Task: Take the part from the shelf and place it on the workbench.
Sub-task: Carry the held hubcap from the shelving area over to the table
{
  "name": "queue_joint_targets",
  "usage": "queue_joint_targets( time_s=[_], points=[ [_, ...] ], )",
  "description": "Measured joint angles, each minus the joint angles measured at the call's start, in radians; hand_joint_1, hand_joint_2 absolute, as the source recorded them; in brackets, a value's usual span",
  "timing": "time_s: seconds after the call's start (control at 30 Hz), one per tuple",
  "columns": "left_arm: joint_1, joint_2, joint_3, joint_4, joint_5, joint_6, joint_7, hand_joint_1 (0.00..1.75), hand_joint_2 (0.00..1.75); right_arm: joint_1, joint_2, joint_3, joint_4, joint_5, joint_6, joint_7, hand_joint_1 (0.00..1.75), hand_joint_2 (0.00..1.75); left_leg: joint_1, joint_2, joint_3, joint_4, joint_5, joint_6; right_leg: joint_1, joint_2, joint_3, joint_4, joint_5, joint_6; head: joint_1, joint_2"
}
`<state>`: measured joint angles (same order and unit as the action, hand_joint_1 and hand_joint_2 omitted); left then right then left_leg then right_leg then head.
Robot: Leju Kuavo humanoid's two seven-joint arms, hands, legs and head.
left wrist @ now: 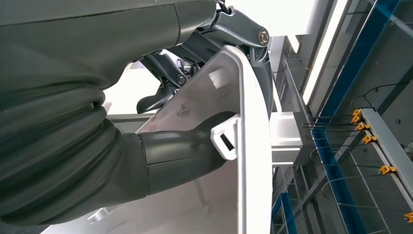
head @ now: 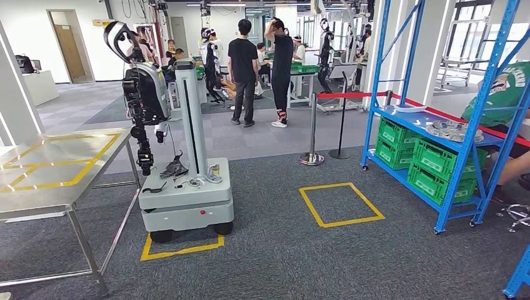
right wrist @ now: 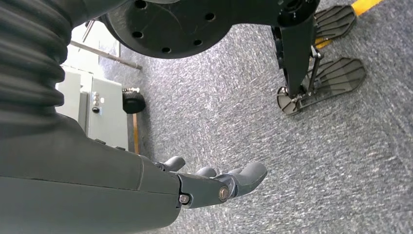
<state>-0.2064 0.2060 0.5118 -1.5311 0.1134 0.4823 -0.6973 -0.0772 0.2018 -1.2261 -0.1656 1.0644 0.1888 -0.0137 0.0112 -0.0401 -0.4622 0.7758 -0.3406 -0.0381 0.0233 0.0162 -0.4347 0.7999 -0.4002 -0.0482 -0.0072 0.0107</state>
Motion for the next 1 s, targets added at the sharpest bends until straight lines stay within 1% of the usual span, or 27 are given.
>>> queue_joint_targets(
  time_s=[0.3, 0.73, 1.0],
  points=[
    [0.011, 0.003, -0.012, 0.010, 0.004, 0.000, -0.002, 1.75, 1.75, 0.001, 0.000, 0.000, 0.000, 0.004, 0.016, -0.033, 0.00, 1.75, 0.000, 0.000, -0.007, 0.006, -0.002, 0.001, 0.000, 0.000, -0.007, 0.005, -0.001, 0.000, 0.000, 0.000],
    [0.007, 0.010, -0.032, 0.025, 0.013, -0.002, -0.002, 1.75, 1.75, 0.001, 0.000, 0.000, 0.000, -0.005, 0.017, -0.026, 0.00, 1.75, 0.000, 0.000, -0.007, 0.006, -0.002, 0.001, 0.000, 0.000, -0.007, 0.004, -0.001, 0.000, 0.000, 0.000],
    [-0.005, 0.026, -0.042, 0.047, 0.028, -0.001, -0.003, 1.75, 1.75, 0.002, 0.000, 0.000, 0.000, -0.008, 0.015, -0.024, 0.00, 1.75, 0.000, 0.000, -0.007, 0.006, -0.002, 0.001, 0.000, 0.000, -0.007, 0.005, -0.001, 0.000, 0.000, 0.000]
  ],
)
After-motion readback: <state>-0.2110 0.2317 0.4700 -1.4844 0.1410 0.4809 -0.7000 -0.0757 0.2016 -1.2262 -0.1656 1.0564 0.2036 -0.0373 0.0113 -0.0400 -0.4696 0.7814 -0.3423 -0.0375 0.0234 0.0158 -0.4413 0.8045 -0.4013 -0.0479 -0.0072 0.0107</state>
